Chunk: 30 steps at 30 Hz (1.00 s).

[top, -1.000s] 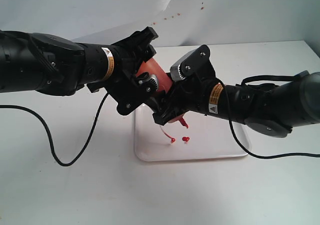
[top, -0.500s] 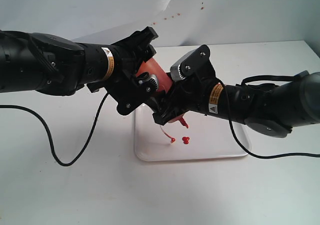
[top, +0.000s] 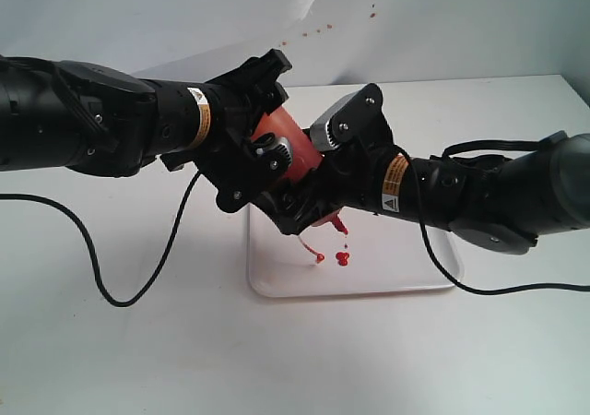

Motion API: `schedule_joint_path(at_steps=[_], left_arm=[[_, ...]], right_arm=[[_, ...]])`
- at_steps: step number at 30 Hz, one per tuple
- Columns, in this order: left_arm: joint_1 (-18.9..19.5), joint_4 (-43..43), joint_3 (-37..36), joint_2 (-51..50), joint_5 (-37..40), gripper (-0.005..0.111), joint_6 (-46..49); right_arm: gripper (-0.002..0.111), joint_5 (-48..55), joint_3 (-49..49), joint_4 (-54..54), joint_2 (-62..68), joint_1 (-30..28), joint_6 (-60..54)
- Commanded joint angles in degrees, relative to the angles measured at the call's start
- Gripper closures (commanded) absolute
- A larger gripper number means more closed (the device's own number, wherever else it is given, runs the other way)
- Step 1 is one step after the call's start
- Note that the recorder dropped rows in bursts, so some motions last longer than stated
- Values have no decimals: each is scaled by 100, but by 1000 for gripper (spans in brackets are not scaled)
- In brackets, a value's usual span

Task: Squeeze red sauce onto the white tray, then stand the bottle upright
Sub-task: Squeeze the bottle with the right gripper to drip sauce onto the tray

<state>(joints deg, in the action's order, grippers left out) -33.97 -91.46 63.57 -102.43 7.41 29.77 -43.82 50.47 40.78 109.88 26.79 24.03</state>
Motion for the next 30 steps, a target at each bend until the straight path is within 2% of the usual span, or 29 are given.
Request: schedule_joint_path(at_steps=[1,4,6,8,12,13,17,19,21,22,26,28,30], left_arm=[[-27,99,77,112,10,107,-142],[-27,99,77,112,10,107,-142],[-27,99,77,112,10,107,-142],[-27,99,77,112,10,107,-142],[-27,110,77,112,10,107,-142],[-27,110,77,112,10,107,-142],[-27,112,77,112,34,107,-142],[-27,112,77,112,35,107,-155],[-27,112,77,112,35,107,-265],[-27,112,77,112,35,107,-296],[-27,112,77,112,35,107,-488],[-27,112,77,112,35,107,-607],[-27,112,77,112,35,107,-786]], right_arm=[[3,-94,32,53,-27,15,16],[9,-94,32,53,-27,15,16],[23,-94,32,53,-27,15,16],[45,-94,32,53,-27,15,16],[107,-94,32,53,-27,15,16],[107,-123,32,39,-27,15,45],[107,-245,32,25,-27,15,45],[101,-266,32,-7,-27,15,45],[87,-266,32,-7,-27,15,45],[76,-266,32,-7,-27,15,45],[17,-343,32,-7,-27,15,45],[3,-369,32,-7,-39,15,24],[3,-411,32,78,-75,15,22]])
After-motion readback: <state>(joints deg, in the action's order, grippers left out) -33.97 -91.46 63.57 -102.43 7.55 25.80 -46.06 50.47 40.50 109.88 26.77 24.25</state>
